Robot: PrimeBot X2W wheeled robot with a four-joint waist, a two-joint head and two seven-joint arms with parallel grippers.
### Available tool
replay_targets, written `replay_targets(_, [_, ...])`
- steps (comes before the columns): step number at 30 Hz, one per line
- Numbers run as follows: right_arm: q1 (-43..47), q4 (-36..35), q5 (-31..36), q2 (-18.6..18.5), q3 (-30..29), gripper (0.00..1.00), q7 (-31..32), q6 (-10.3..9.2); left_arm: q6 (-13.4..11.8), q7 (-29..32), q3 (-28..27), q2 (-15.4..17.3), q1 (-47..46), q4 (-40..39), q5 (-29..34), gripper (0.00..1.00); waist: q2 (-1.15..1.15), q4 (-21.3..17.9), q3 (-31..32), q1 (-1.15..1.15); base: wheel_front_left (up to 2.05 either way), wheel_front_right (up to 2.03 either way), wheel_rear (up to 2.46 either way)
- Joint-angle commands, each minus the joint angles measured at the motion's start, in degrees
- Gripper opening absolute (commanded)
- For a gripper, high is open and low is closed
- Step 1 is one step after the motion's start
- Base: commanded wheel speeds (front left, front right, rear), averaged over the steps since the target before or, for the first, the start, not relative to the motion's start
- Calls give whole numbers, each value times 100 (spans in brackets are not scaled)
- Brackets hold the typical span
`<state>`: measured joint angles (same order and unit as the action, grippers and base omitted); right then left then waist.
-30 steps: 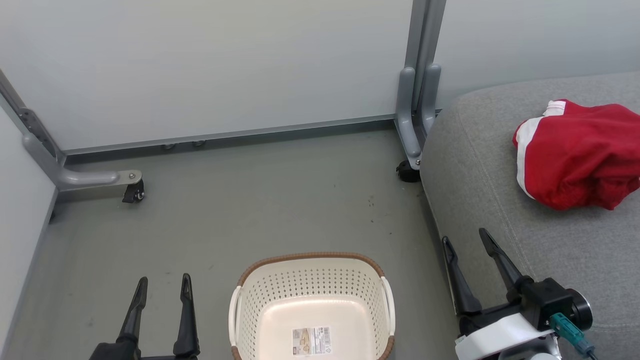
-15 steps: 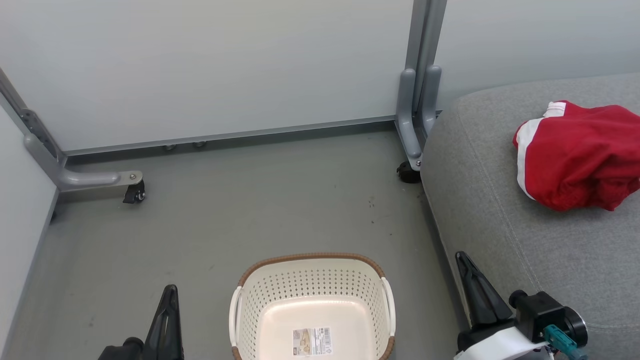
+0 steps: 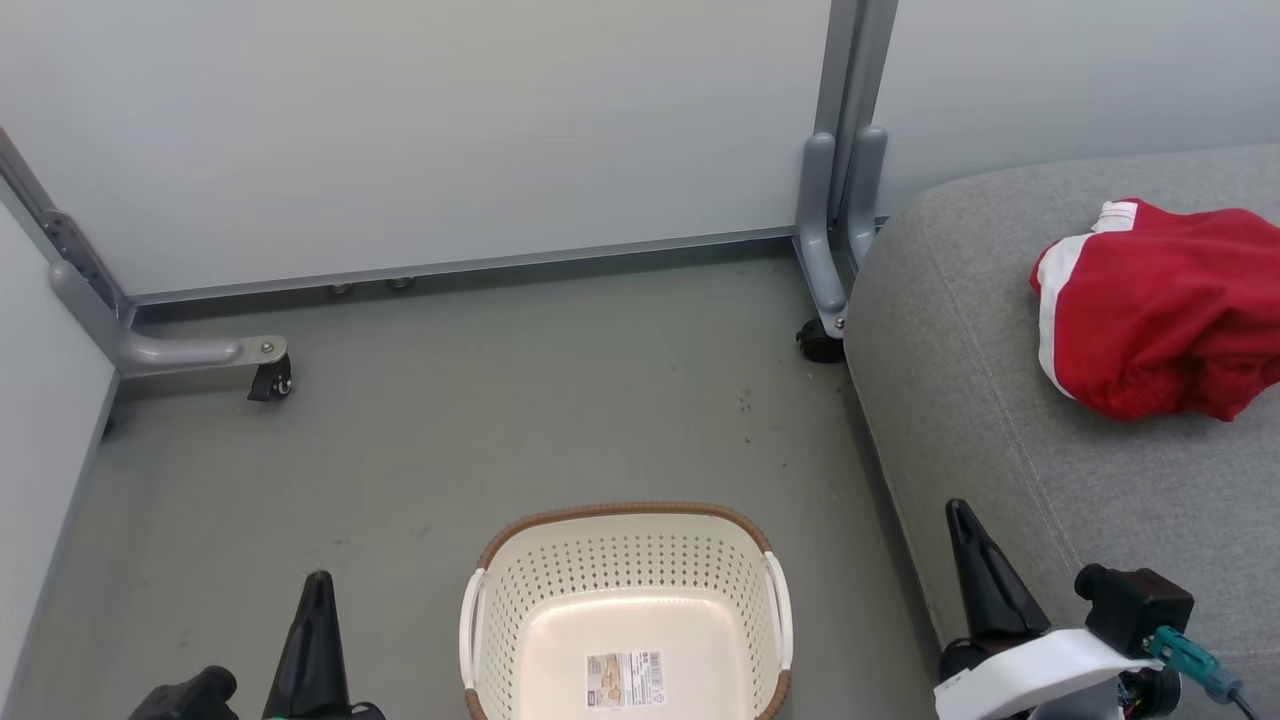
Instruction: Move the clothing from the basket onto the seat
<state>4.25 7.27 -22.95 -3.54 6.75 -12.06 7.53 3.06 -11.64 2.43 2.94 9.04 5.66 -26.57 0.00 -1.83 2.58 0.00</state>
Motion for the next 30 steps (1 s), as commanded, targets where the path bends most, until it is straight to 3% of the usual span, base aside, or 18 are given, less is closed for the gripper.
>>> replay_targets(1, [-184, -43, -296, -38, -36, 0, 47, -1, 48, 46, -33, 65, -223, -51, -279, 0, 0, 3, -4, 0, 0, 0, 0])
replay_targets(30, [-529, 213, -2982, -136, -353, 0, 597, -3, 204, 627, -249, 133, -742, 278, -2778, 0, 0, 52, -78, 0, 0, 0, 0])
